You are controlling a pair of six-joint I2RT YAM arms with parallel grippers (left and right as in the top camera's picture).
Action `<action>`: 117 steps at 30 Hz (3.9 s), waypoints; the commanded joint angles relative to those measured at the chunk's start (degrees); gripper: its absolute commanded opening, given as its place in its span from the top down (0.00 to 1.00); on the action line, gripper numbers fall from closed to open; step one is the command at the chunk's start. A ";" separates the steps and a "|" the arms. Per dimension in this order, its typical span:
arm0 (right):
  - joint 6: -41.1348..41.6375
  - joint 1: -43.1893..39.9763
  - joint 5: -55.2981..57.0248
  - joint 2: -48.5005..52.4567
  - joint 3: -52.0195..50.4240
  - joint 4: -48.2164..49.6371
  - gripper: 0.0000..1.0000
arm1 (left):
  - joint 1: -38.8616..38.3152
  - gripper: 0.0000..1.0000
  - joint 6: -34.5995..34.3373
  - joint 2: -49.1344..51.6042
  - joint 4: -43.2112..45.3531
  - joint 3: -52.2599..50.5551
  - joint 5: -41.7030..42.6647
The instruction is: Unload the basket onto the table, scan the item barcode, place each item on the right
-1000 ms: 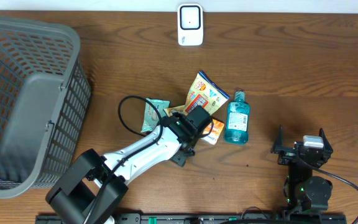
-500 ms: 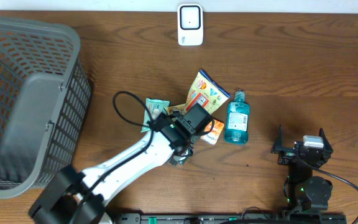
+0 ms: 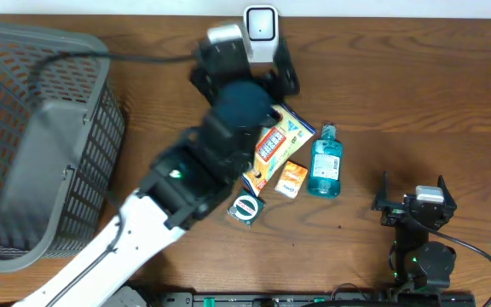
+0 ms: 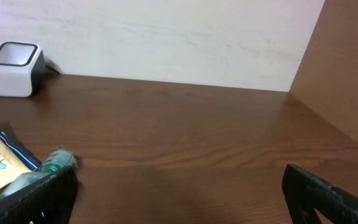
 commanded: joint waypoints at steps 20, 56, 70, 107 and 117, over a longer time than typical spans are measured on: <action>-0.39 -0.04 -0.15 -0.35 -0.15 -0.07 0.01 | 14.67 0.02 29.16 -16.92 -13.84 2.93 -9.29; -0.42 -0.04 -0.15 -0.35 -0.15 -0.07 0.01 | 51.67 0.02 5.09 -61.99 -20.13 0.61 40.85; -0.39 -0.04 -0.17 -0.35 -0.15 -0.07 0.01 | 51.60 0.02 -1.79 -77.00 -11.17 -21.31 41.11; -0.42 -0.04 -0.17 -0.35 -0.15 -0.09 0.01 | 51.30 0.02 9.44 -75.34 -1.09 -75.95 53.09; -0.42 -0.04 -0.17 -0.35 -0.15 -0.07 0.01 | 51.30 0.03 4.94 -75.21 -1.40 -78.07 31.28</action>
